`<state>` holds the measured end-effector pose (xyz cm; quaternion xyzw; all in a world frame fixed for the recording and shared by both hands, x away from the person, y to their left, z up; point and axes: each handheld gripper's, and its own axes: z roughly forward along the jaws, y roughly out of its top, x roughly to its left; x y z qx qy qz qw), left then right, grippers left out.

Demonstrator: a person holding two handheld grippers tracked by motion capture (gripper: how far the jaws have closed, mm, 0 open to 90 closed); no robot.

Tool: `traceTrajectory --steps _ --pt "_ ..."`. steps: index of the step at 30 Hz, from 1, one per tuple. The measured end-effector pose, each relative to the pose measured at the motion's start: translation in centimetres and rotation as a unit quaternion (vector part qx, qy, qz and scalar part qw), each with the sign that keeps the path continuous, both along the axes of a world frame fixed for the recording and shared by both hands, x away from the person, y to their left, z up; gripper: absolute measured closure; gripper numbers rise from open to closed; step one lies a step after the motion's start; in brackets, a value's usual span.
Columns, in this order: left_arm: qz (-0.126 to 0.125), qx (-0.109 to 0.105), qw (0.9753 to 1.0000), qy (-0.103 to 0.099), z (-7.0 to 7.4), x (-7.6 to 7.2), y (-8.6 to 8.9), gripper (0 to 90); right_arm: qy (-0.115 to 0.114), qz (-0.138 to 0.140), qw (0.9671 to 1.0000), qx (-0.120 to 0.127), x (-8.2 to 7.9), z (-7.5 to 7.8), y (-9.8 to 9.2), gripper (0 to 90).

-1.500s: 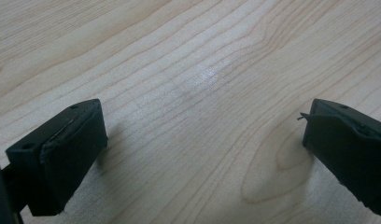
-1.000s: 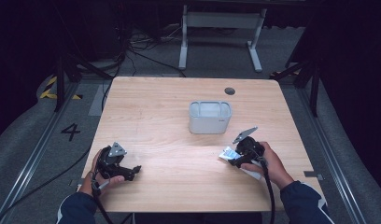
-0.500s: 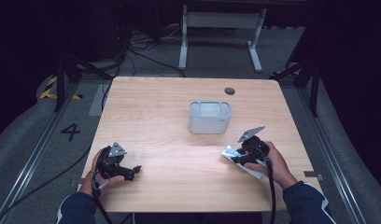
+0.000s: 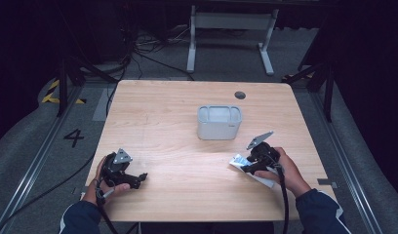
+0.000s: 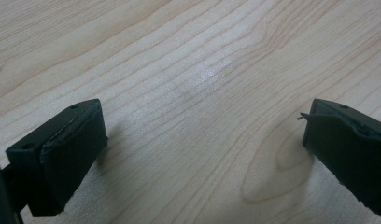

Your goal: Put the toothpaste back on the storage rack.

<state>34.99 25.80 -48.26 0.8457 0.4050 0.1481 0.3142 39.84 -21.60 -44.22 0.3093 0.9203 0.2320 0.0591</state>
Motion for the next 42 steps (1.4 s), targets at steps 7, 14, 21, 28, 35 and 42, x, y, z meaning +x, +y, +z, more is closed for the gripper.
traceTrajectory --steps 7,14,21,28,35,42 --pt "0.0 0.0 1.0 -0.001 0.0 0.0 0.0 0.1 0.016 0.002 0.9998 -0.009 0.3 -0.6 0.5 42.7" --pt "0.0 0.0 1.0 -0.001 0.0 0.0 0.0 0.1 0.014 0.006 0.9995 -0.028 0.4 -1.0 1.1 39.8" --pt "0.0 0.0 1.0 -0.001 0.0 0.0 0.0 0.1 0.009 0.012 0.9992 -0.037 0.3 -0.9 1.7 46.5" --pt "0.0 0.001 1.0 -0.001 0.0 0.0 0.0 0.2 0.002 0.014 0.9996 -0.026 0.1 -0.7 1.4 55.0" --pt "0.0 0.001 1.0 -0.001 0.0 0.0 0.0 0.1 -0.014 0.015 0.9998 0.004 -0.2 -0.1 0.5 64.6" --pt "0.0 0.0 1.0 -0.001 0.0 0.0 0.0 0.1 -0.026 0.001 0.9983 0.053 -0.5 1.0 -1.3 65.8"
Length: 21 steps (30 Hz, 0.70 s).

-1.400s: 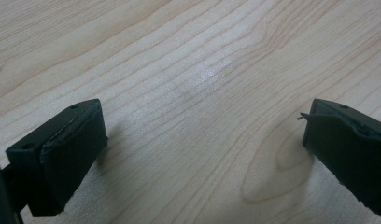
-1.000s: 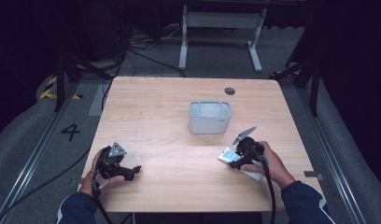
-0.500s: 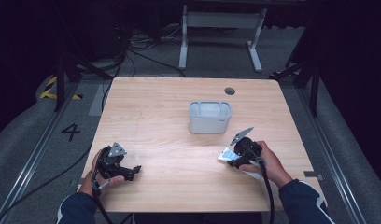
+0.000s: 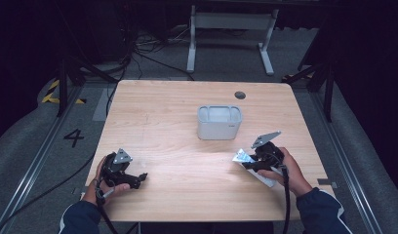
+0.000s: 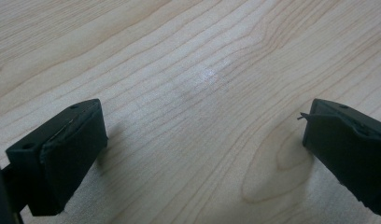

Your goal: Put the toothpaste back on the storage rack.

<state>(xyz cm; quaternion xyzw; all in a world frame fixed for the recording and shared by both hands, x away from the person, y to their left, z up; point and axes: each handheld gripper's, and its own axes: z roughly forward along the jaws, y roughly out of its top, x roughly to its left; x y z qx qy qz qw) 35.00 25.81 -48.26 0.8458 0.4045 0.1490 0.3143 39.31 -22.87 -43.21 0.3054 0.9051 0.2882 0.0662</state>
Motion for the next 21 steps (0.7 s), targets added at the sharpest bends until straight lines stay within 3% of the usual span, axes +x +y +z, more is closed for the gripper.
traceTrajectory --steps 7,12,21 --pt "0.0 0.0 1.0 0.0 0.0 0.0 0.0 0.1 -0.01 -0.013 0.9996 0.025 -0.3 0.8 -1.1 66.3" --pt "0.0 0.0 1.0 -0.001 0.0 0.0 0.0 0.1 -0.029 -0.023 0.9979 0.053 -0.5 1.7 -2.2 66.7" --pt "0.0 0.0 1.0 0.0 0.0 0.0 0.0 0.1 -0.065 -0.029 0.9943 0.08 -0.6 2.5 -2.9 66.8"
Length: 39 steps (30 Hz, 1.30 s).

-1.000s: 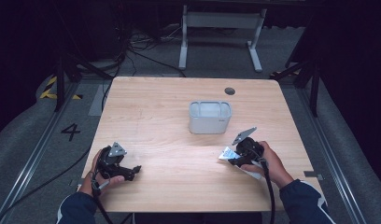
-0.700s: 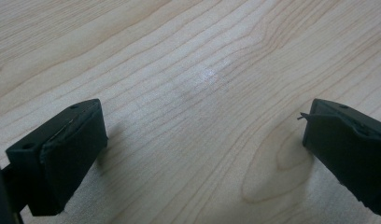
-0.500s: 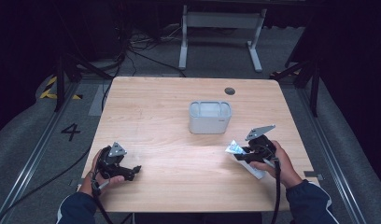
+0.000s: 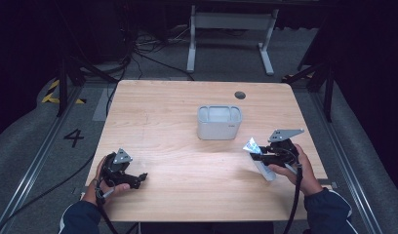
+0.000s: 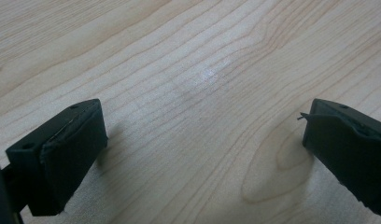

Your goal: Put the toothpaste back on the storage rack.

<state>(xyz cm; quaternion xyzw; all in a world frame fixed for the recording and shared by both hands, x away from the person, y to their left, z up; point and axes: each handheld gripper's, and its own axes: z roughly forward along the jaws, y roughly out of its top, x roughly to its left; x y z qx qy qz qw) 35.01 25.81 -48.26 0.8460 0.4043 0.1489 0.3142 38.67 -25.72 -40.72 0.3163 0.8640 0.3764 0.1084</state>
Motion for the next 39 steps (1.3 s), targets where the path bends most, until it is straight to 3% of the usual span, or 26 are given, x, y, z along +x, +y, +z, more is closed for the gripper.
traceTrajectory --steps 8,39 --pt "0.0 0.0 1.0 0.0 0.0 0.0 0.0 0.1 -0.029 -0.004 0.9993 0.022 0.0 0.6 0.6 66.9" --pt "0.001 -0.001 1.0 0.0 0.0 0.0 0.0 0.2 -0.088 -0.006 0.993 0.078 0.4 3.2 2.2 67.0"
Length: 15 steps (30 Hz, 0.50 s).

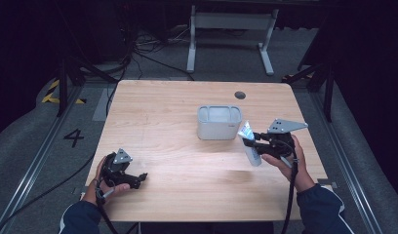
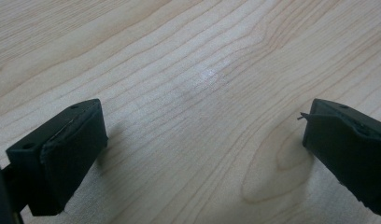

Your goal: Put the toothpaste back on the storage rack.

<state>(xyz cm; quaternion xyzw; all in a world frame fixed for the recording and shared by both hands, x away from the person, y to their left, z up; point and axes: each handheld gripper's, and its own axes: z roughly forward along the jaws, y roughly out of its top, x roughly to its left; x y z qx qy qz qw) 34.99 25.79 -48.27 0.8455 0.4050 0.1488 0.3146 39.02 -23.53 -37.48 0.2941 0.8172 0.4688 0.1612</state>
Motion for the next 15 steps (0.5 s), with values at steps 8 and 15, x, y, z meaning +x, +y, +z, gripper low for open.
traceTrajectory --steps 8,15 --pt "0.0 0.0 1.0 0.0 0.0 0.0 0.0 0.2 -0.012 0.005 0.9998 0.012 0.3 0.8 0.8 67.0" --pt "0.0 0.0 1.0 0.0 0.0 0.0 0.0 0.2 -0.023 0.007 0.9995 0.02 0.6 1.5 1.5 67.0"
